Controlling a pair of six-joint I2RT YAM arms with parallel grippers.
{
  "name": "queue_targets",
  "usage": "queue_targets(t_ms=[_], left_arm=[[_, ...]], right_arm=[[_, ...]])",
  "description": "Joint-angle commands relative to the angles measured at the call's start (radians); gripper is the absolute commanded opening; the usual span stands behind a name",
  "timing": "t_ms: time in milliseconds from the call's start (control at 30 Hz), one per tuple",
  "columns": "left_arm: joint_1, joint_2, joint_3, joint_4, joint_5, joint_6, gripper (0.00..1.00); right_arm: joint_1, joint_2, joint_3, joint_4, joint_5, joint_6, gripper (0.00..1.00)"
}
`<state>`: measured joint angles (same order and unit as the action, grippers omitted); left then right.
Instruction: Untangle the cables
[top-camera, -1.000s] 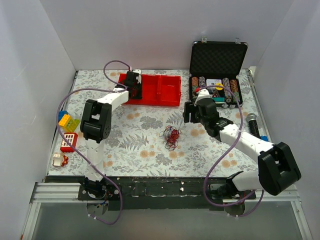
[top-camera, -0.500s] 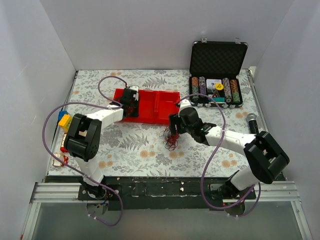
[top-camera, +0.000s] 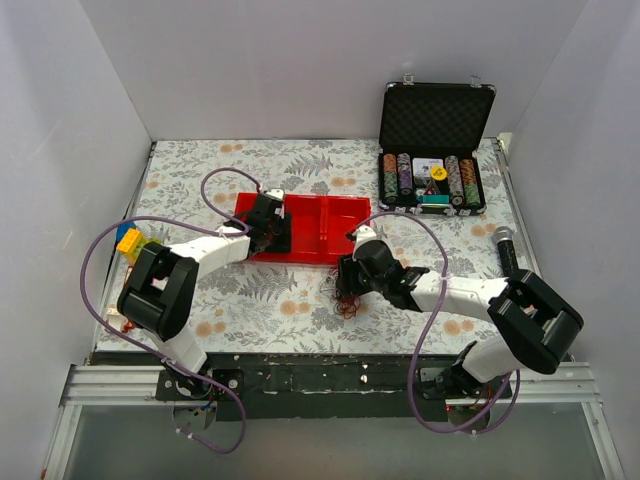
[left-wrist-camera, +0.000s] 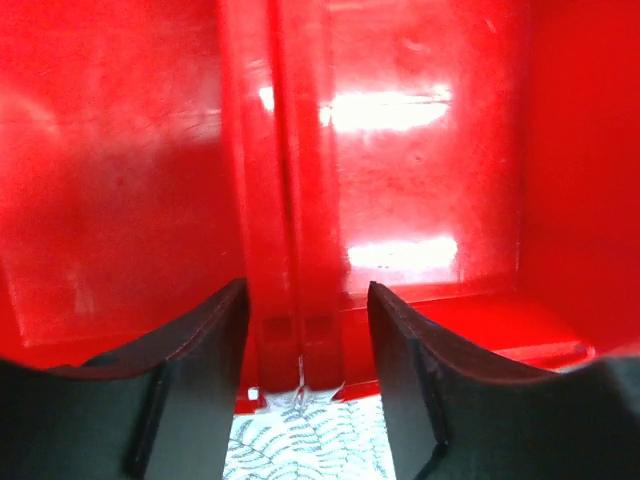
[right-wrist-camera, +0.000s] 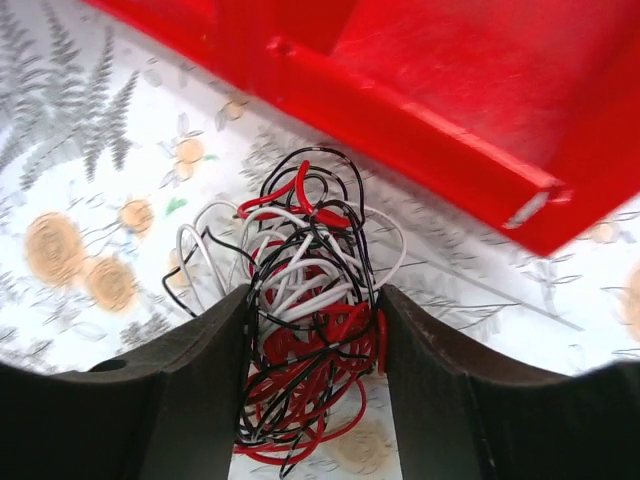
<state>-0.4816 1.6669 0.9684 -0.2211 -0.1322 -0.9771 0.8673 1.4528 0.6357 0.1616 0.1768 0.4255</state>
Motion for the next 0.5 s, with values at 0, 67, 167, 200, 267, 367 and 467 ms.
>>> queue_targets(t_ms=[0, 67, 167, 200, 267, 367, 467], left_arm=[[-0.017, -0.044, -0.014, -0.052, 0.175, -0.049, 0.57], [-0.017, -0.052, -0.004, -0.063, 0.198, -0.035, 0.69], [-0.015, -0.079, 0.026, -0.098, 0.227, 0.003, 0.90], [-0.015, -0.093, 0.033, -0.109, 0.242, 0.021, 0.98], [-0.015, -0.134, 0.047, -0.138, 0.276, 0.083, 0.98], [-0.014, -0.188, 0.059, -0.188, 0.365, 0.174, 0.98], [-0.014, -0.228, 0.069, -0.248, 0.477, 0.257, 0.98]], right_arm=[[0.061, -0.032, -0.019, 0.050, -0.105, 0.071, 0.57], [0.093, -0.038, -0.016, 0.050, -0.111, 0.067, 0.54], [0.114, -0.045, -0.011, 0.052, -0.126, 0.052, 0.50], [0.116, -0.045, -0.005, 0.041, -0.120, 0.048, 0.49], [0.114, -0.051, -0.005, 0.027, -0.099, 0.041, 0.48], [0.114, -0.068, -0.018, 0.036, -0.083, 0.035, 0.47], [0.114, -0.069, -0.019, 0.047, -0.077, 0.033, 0.45]])
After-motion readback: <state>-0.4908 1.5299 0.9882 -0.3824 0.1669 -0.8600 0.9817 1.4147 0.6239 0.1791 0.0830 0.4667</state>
